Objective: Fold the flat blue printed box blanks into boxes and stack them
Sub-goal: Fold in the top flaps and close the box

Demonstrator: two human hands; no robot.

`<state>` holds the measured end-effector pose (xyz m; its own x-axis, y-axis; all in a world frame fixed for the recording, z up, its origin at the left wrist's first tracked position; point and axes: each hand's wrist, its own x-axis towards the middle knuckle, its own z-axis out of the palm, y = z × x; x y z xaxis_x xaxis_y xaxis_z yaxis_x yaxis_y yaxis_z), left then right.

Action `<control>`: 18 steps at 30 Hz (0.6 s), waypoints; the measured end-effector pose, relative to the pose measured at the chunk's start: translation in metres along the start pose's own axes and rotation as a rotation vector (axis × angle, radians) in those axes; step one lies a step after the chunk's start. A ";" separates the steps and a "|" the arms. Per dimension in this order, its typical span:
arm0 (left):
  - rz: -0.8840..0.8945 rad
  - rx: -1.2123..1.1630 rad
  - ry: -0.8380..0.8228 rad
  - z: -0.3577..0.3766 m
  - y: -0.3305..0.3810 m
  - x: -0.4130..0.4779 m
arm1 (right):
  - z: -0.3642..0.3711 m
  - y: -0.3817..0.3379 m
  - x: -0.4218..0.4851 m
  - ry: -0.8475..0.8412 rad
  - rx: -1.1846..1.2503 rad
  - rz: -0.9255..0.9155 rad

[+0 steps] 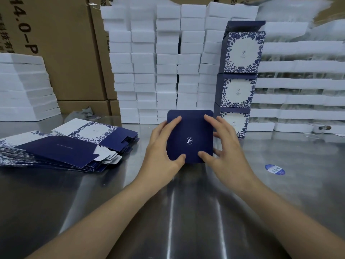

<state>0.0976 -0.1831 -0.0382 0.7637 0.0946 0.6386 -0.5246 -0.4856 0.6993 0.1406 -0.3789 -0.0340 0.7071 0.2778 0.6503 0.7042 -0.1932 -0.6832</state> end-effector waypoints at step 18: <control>0.068 0.278 0.065 -0.003 -0.010 0.001 | -0.001 0.016 0.002 0.108 -0.237 -0.043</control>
<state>0.1029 -0.1752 -0.0434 0.7000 0.1045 0.7065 -0.4440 -0.7112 0.5451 0.1535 -0.3821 -0.0434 0.6701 0.1905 0.7174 0.7199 -0.4020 -0.5657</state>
